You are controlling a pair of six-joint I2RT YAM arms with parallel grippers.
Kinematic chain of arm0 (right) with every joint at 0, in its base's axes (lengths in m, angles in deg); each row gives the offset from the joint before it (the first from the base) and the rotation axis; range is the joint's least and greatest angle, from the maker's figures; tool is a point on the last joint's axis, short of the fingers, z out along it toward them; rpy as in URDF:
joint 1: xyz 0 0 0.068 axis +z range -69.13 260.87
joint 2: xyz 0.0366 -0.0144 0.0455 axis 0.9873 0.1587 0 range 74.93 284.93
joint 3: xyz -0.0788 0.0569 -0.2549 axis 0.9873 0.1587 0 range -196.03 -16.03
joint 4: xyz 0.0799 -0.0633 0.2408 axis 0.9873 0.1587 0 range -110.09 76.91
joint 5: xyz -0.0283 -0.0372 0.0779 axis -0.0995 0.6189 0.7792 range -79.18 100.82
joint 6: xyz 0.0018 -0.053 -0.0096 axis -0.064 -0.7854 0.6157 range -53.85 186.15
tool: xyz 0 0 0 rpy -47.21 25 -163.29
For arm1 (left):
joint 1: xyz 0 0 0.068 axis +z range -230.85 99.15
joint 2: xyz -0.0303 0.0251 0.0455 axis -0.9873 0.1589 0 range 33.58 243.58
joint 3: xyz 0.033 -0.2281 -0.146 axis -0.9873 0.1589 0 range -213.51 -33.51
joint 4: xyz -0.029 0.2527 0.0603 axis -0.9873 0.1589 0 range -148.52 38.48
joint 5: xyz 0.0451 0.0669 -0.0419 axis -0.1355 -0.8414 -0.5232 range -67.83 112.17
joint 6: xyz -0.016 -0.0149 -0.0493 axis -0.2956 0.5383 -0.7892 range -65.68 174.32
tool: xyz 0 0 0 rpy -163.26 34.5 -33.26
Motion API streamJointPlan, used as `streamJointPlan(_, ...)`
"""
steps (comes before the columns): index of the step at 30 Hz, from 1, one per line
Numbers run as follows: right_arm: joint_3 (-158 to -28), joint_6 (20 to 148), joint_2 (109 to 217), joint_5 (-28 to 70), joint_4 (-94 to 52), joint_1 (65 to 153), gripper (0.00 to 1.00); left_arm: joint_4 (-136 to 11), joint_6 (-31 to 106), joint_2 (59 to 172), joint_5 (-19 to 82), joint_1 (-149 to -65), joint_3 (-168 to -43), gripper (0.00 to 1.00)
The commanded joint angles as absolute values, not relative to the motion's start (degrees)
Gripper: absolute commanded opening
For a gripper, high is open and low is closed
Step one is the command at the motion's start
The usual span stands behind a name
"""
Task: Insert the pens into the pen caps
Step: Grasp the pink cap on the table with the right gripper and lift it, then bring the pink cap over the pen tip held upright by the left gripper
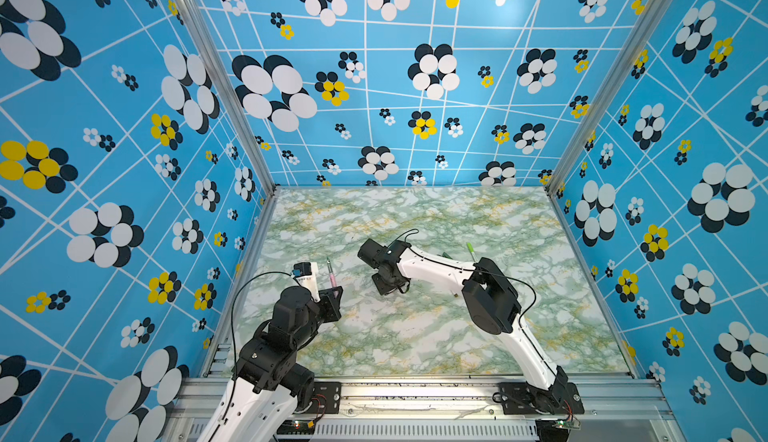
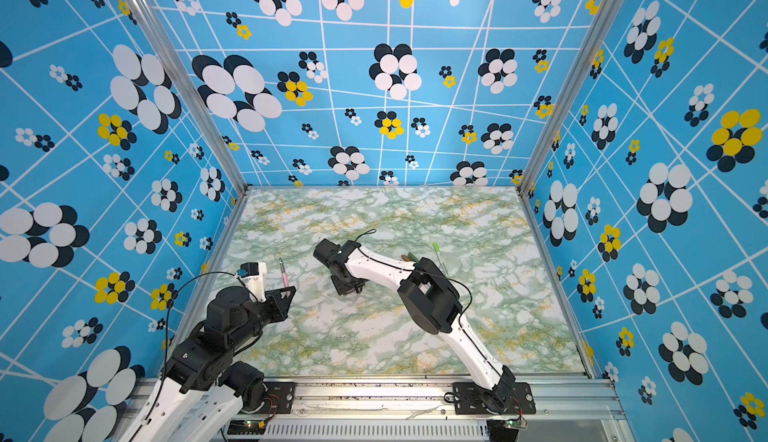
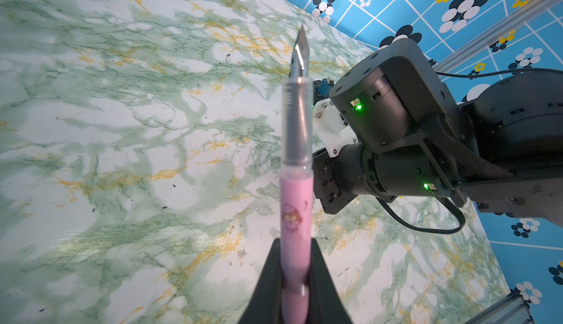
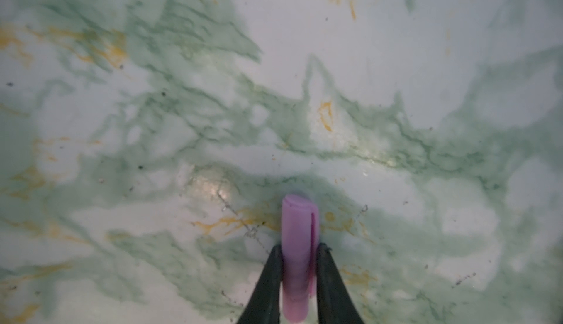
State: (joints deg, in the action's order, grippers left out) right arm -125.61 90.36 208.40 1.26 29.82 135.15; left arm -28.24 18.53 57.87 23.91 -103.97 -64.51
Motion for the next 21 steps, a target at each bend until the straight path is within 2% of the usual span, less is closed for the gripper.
streamJointPlan(1,-122.0,93.1,208.1,3.6,29.4,133.0,0.19,-29.3,19.5,58.4,24.9,-103.3,-63.9,0.00)
streamJointPlan(8,-116.9,96.4,202.9,9.6,24.6,129.6,0.16,-30.5,19.2,59.0,26.1,-103.2,-63.5,0.00)
streamJointPlan(15,-114.6,97.3,200.0,11.1,23.5,127.6,0.13,-31.6,19.1,60.3,27.7,-103.2,-63.3,0.00)
streamJointPlan(21,-110.9,99.3,190.7,15.7,18.3,124.8,0.12,-34.6,19.8,64.0,32.6,-103.2,-63.3,0.00)
